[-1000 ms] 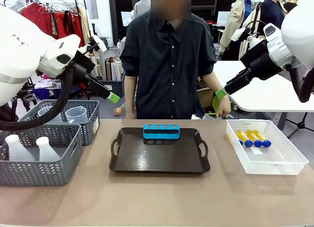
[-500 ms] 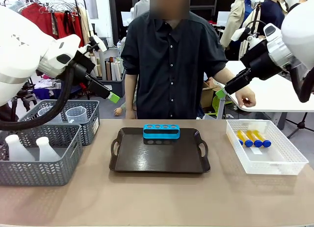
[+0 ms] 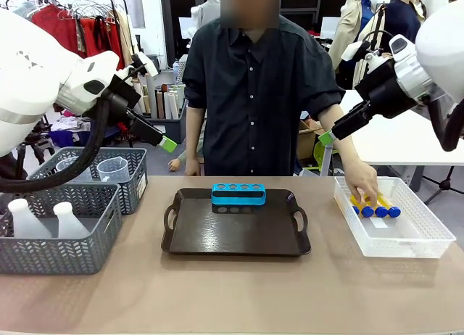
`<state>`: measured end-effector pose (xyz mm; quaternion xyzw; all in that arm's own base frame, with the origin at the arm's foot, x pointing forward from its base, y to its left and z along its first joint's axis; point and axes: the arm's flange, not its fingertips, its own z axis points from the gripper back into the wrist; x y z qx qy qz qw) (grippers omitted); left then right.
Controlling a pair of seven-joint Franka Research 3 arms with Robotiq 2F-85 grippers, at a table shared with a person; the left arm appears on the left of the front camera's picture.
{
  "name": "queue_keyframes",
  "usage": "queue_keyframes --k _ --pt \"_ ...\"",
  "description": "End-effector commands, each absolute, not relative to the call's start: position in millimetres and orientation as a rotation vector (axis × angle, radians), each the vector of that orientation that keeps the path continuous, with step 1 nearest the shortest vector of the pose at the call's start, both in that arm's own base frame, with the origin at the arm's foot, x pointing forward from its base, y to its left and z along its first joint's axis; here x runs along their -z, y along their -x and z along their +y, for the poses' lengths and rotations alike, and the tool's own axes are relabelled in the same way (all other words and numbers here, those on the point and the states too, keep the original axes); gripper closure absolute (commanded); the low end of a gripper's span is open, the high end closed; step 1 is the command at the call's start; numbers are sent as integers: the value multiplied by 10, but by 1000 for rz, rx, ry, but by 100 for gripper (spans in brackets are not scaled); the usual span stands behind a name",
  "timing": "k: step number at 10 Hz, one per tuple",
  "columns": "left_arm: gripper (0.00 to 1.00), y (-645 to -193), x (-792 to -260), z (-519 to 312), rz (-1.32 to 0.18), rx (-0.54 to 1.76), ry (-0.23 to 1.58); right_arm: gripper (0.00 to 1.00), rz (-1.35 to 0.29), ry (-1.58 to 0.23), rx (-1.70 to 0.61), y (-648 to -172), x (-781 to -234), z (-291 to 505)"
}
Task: Prepare the laboratory tools.
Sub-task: Pick up one Large Measuring Cup and place it on the Handle tray.
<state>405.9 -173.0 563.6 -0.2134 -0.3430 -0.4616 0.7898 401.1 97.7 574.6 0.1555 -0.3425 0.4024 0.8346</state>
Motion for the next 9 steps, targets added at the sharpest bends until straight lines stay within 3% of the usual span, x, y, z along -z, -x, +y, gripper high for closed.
queue_keyframes --k 1,7,9 --pt "0 -4059 -5636 -1730 -739 994 459 0 -728 -351 -848 -4011 -5767 967" --pt "0 -4053 -5637 -1742 -738 997 458 0 -728 -351 -848 -4011 -5767 967" --pt "0 -4130 -5672 -1546 -561 930 371 0 -728 -351 -848 -4011 -5767 967"
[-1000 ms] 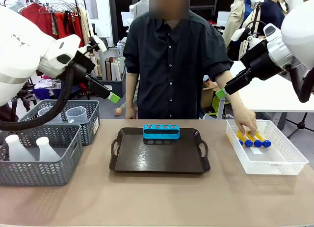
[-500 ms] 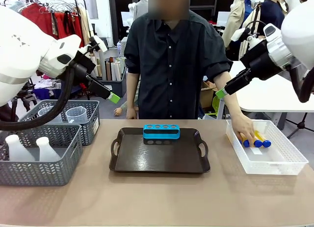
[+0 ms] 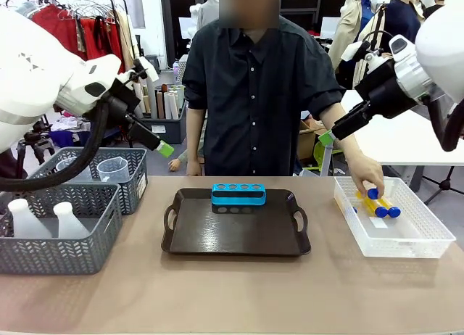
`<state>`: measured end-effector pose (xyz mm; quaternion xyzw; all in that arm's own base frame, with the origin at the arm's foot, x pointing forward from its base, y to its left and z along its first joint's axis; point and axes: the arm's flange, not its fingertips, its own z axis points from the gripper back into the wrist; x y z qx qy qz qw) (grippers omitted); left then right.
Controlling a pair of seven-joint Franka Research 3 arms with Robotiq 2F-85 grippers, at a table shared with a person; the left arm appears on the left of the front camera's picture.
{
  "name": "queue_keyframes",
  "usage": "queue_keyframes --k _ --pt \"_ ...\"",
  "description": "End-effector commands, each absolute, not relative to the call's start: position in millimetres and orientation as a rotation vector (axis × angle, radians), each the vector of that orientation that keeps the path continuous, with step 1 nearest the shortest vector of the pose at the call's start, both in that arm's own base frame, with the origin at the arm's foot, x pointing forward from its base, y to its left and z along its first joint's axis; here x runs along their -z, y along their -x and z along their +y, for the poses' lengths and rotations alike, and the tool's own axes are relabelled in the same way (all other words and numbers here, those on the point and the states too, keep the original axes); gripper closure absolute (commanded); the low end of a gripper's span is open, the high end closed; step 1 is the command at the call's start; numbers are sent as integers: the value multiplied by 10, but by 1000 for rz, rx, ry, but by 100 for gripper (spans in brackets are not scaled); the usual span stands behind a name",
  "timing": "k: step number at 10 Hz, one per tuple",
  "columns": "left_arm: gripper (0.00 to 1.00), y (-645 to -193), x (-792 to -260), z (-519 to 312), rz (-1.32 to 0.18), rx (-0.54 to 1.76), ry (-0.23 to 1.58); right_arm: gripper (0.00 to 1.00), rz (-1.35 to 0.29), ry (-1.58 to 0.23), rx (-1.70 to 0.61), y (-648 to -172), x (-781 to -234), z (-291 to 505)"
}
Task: Prepare the laboratory tools.
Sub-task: Pick up one Large Measuring Cup and place it on the Handle tray.
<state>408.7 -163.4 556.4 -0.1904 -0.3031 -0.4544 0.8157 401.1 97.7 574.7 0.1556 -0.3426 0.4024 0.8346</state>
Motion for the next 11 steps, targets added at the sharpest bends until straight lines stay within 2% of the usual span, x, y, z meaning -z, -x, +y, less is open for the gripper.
queue_keyframes --k 1,2,5,6,7,8,11 --pt "0 -4231 -5667 -1358 -491 887 347 0 -728 -351 -848 -4011 -5767 967" --pt "0 -4383 -5621 -1137 -415 831 335 0 -728 -351 -848 -4011 -5767 967" --pt "0 -4771 -5421 -772 -250 728 132 0 -728 -351 -848 -4011 -5767 967" --pt "0 -4920 -5381 -693 -248 678 49 0 -728 -351 -848 -4011 -5767 967" --pt "0 -5025 -5367 -662 -263 665 59 0 -728 -351 -848 -4011 -5767 967" --pt "0 -4800 -5291 -578 -278 708 104 0 -728 -351 -848 -4011 -5767 967" --pt "0 -4800 -5291 -578 -278 708 104 0 -728 -351 -848 -4011 -5767 967"
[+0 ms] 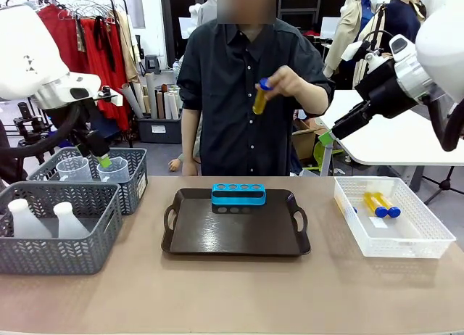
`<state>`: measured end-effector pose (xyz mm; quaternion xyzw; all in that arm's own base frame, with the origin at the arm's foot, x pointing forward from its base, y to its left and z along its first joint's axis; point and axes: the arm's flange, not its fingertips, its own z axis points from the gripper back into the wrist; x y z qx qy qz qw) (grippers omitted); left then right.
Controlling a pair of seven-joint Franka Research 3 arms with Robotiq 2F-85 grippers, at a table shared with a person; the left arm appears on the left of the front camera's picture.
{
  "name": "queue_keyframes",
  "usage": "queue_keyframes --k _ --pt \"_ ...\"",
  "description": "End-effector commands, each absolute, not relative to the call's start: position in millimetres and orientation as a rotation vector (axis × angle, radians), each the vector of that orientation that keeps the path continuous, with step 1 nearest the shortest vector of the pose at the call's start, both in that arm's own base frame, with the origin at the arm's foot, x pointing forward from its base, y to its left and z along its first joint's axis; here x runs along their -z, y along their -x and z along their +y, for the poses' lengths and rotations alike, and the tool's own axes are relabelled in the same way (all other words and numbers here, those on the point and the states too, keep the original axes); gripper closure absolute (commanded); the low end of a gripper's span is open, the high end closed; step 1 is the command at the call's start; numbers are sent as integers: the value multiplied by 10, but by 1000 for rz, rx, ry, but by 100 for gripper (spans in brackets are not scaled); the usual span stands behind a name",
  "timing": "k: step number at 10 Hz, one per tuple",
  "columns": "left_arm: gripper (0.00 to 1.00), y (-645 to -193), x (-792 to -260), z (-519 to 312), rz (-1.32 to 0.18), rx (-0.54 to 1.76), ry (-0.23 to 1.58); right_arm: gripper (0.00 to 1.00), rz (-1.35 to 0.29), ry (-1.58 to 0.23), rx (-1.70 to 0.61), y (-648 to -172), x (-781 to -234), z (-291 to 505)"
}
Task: Prepare the laboratory tools.
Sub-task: Pick up one Large Measuring Cup and place it on the Handle tray.
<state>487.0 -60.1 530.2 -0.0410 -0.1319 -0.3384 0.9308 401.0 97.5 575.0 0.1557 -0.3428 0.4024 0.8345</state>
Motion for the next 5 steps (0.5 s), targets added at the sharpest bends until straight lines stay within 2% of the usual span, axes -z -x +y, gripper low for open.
queue_keyframes --k 1,3,5 --pt "0 -4800 -5291 -578 -278 708 104 0 -728 -351 -848 -4011 -5767 967" --pt "0 -4945 -5311 -571 -275 676 18 0 -728 -351 -848 -4011 -5767 967" --pt "0 -5271 -5214 -385 -233 579 29 0 -728 -351 -848 -4011 -5767 967"
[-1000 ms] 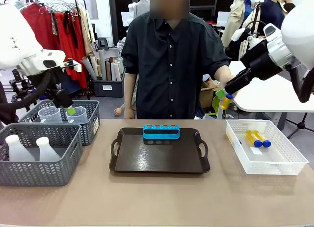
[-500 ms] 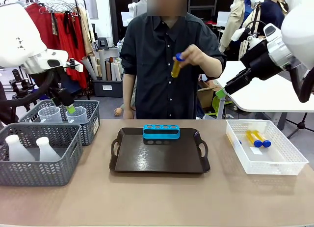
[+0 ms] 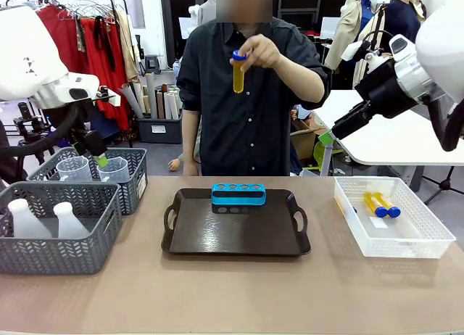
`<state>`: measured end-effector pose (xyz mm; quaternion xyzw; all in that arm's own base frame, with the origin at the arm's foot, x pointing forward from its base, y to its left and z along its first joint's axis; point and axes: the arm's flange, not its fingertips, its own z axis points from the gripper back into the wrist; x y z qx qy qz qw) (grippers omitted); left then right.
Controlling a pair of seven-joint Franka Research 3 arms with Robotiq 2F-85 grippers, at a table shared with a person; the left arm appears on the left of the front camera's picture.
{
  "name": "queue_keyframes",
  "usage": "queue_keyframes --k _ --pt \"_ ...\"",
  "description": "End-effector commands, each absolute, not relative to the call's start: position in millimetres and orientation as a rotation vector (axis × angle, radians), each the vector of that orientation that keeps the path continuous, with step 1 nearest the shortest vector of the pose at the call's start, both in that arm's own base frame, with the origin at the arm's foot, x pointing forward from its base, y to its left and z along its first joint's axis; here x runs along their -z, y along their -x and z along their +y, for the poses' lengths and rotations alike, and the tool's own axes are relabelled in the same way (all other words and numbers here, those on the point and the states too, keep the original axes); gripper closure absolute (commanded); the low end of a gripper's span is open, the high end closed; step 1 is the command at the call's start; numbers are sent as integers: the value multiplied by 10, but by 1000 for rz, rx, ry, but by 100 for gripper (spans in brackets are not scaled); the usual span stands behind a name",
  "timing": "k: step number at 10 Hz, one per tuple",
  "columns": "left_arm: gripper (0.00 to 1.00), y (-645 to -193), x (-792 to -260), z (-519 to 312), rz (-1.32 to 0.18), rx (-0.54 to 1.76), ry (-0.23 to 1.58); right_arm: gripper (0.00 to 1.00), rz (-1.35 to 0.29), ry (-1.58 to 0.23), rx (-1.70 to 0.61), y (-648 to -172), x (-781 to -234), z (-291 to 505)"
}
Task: Prepare the laboratory tools.
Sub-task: Pick up one Large Measuring Cup and place it on the Handle tray.
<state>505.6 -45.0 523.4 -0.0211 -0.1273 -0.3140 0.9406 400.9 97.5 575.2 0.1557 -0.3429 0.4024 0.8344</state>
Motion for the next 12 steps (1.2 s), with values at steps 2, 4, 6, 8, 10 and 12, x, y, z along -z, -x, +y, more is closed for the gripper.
queue_keyframes --k 2,4,6,8,10,12 --pt "0 -5694 -4918 -29 -145 406 31 0 -728 -351 -848 -4011 -5767 967" --pt "0 -5899 -4718 239 -147 262 27 0 -728 -351 -848 -4011 -5767 967" --pt "0 -6042 -4605 546 -135 141 6 0 -728 -351 -848 -4011 -5767 967" --pt "0 -6181 -4511 710 -141 110 -21 0 -728 -351 -848 -4011 -5767 967" --pt "0 -6346 -4384 807 -149 116 -30 0 -728 -351 -848 -4011 -5767 967" --pt "0 -6455 -4225 829 -140 115 -22 0 -728 -351 -848 -4011 -5767 967"
